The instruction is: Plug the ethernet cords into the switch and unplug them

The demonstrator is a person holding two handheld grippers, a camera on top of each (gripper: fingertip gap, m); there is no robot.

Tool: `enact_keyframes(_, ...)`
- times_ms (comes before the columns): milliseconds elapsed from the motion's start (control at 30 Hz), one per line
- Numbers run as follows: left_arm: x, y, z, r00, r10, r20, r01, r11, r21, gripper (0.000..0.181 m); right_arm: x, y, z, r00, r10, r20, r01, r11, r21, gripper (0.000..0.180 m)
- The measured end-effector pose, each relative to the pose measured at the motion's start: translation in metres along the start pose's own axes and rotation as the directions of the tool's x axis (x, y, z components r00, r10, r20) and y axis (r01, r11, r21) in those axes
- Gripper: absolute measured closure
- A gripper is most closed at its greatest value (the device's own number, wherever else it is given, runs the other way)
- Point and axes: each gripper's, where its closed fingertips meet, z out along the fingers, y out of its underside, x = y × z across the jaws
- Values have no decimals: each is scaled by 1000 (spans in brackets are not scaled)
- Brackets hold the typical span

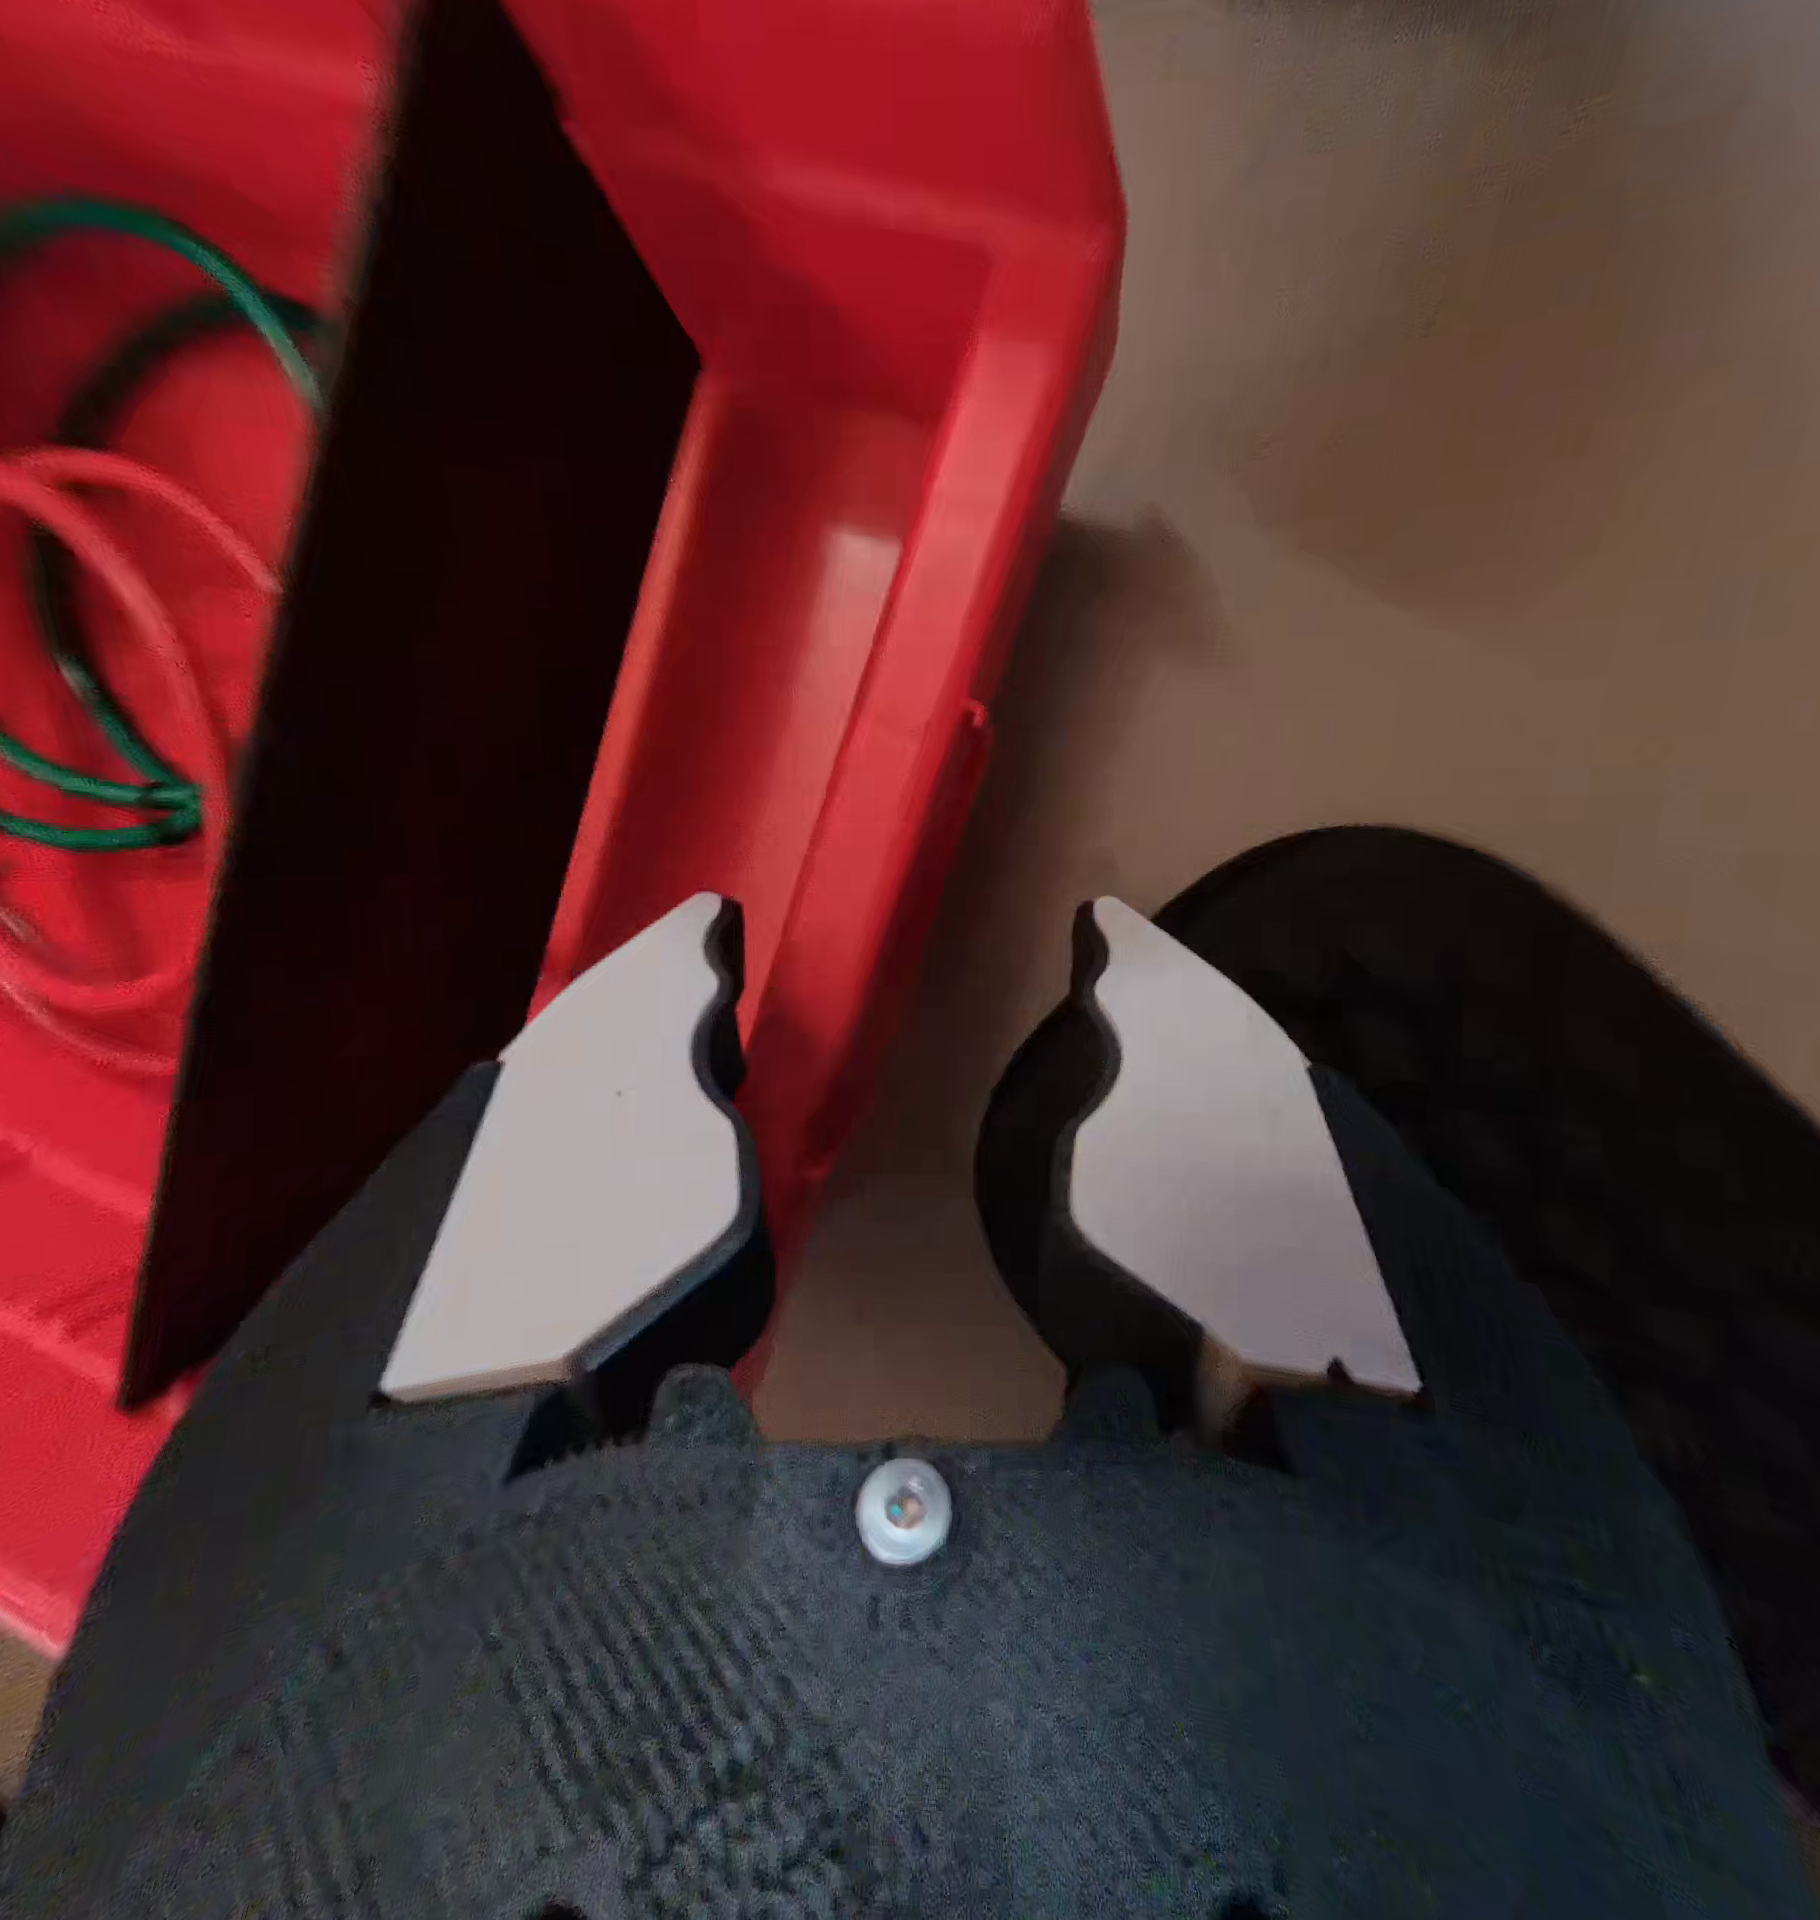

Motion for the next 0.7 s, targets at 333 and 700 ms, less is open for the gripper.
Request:
enact_keyframes(333,-2,-18,16,989,133,65,-133,991,4,153,-52,105,-61,982,176,-72,-179,983,-28,147)
enact_keyframes(700,-15,-40,28,983,128,128,-129,992,2,153,-34,236,-101,922,287,-259,-331,932,-145,149)
